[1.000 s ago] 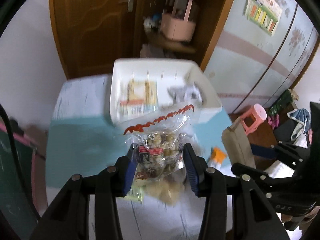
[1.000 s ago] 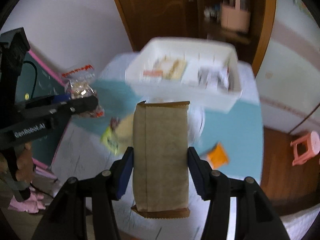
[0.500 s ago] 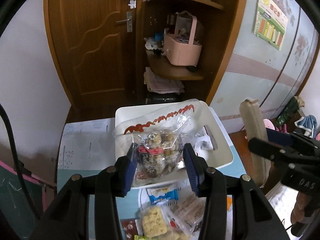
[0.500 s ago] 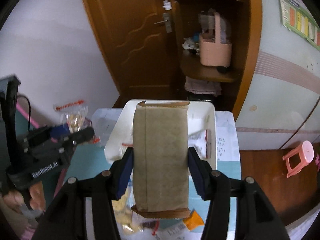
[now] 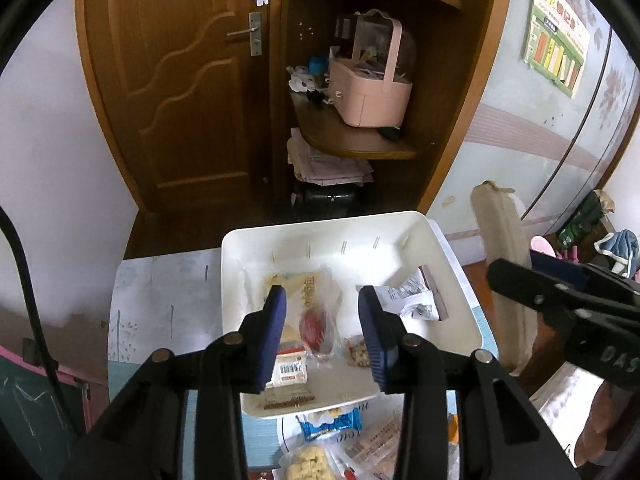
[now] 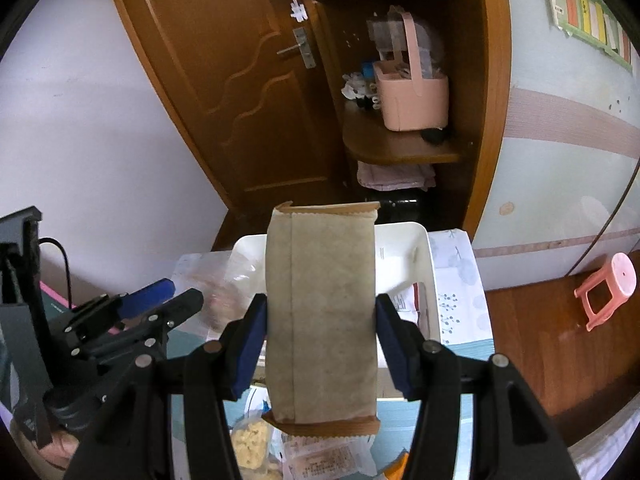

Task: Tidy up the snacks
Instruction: 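Lower both held snacks into the white tray and open both grippers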

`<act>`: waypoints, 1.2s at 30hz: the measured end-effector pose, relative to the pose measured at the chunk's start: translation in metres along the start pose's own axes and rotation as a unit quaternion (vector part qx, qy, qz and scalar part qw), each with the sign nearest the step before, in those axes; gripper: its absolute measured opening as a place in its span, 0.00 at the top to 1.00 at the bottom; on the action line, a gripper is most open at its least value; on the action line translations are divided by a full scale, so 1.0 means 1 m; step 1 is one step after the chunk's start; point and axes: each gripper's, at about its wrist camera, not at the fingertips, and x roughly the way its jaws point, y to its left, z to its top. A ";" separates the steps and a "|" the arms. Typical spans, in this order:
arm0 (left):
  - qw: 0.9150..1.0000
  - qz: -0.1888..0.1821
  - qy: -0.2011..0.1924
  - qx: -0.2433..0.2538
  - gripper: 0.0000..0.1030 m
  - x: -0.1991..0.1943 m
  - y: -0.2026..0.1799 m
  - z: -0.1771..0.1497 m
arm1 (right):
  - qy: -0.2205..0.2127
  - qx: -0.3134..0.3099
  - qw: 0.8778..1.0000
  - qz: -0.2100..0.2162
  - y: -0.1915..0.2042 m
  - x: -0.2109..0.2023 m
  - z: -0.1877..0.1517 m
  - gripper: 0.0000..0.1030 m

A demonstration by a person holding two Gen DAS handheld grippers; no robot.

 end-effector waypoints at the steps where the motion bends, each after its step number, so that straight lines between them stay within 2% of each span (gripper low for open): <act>1: 1.000 0.000 -0.001 0.003 0.66 0.002 -0.001 0.001 | 0.003 0.000 1.000 -0.005 0.000 0.005 0.001 0.48; 7: 1.000 0.014 0.009 0.013 0.68 0.022 -0.002 0.006 | 0.026 0.005 0.999 -0.024 -0.001 0.033 0.004 0.48; 10: 1.000 0.018 0.012 0.011 0.65 0.027 0.001 0.006 | 0.035 0.006 0.999 -0.029 0.000 0.042 0.004 0.47; 11: 1.000 0.017 0.014 0.010 0.58 0.028 0.003 0.005 | 0.041 0.007 0.999 -0.032 -0.001 0.046 0.004 0.47; 12: 1.000 0.019 0.015 0.009 0.46 0.029 0.004 0.005 | 0.044 0.009 0.998 -0.037 -0.001 0.049 0.004 0.47; 13: 1.000 0.022 0.015 0.008 0.39 0.030 0.004 0.005 | 0.046 0.011 0.998 -0.043 -0.002 0.052 0.005 0.47; 14: 1.000 0.026 0.012 0.005 0.27 0.029 0.005 0.005 | 0.046 0.012 0.998 -0.045 -0.001 0.053 0.006 0.47; 15: 0.999 0.031 0.009 0.002 0.19 0.028 0.007 0.004 | 0.047 0.011 0.998 -0.044 -0.001 0.055 0.007 0.47; 19: 1.000 0.030 0.010 -0.003 0.17 0.026 0.011 0.003 | 0.043 0.003 0.998 -0.051 0.005 0.054 0.009 0.39; 36: 0.999 0.037 0.022 -0.005 0.17 0.006 0.010 -0.017 | 0.054 -0.003 0.998 -0.044 0.015 0.039 -0.011 0.39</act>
